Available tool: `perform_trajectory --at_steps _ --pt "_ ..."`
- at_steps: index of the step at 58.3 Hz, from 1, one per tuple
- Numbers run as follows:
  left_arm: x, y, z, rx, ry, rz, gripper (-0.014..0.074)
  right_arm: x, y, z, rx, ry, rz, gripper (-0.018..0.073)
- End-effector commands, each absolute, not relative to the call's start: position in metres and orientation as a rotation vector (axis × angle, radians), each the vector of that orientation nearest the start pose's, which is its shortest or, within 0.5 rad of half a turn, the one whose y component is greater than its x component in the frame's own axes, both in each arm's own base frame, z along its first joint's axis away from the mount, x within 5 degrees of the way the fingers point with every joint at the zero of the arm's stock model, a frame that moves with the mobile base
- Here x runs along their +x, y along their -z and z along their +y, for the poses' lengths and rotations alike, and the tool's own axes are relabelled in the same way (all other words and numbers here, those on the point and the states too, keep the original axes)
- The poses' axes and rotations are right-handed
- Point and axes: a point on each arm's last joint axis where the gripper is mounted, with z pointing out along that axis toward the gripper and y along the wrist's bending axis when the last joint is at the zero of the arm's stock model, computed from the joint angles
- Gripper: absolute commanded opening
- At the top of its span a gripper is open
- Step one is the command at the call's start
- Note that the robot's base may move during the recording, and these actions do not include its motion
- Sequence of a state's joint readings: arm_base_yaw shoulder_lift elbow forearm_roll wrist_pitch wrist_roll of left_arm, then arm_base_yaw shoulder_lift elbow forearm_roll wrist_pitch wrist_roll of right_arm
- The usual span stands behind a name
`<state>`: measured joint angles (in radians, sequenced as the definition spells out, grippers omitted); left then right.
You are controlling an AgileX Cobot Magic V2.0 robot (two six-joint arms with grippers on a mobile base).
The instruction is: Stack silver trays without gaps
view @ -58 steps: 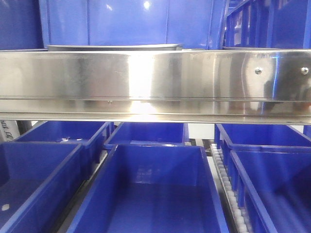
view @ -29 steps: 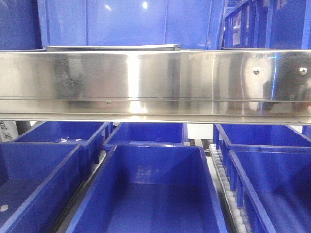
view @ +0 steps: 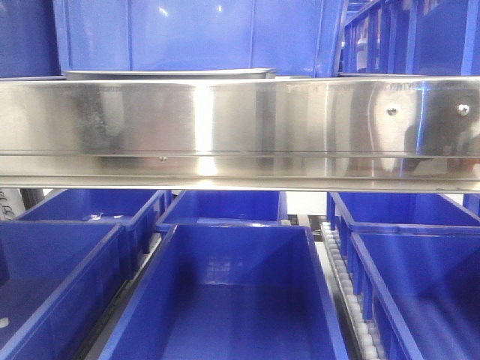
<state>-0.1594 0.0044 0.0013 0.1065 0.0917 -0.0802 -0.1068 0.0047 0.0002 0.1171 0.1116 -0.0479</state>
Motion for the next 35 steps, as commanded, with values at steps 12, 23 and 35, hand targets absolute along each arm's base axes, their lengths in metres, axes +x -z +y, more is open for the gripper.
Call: perform_trajectory --at_steps 12,23,35 --pt "0.0559 -0.2058 -0.0081 0.134 0.101 1.56 -0.0007 0.0563 -0.2044 -0.0049 0.116 0.032 1.576 -0.0079" --pt "0.0559 -0.2058 -0.0081 0.134 0.101 1.56 -0.0007 0.0563 -0.2044 -0.0049 0.116 0.032 1.576 -0.0079" --pt "0.0559 -0.2058 -0.0081 0.134 0.101 1.56 -0.0007 0.0563 -0.2044 -0.0049 0.116 0.032 1.576 -0.0079"
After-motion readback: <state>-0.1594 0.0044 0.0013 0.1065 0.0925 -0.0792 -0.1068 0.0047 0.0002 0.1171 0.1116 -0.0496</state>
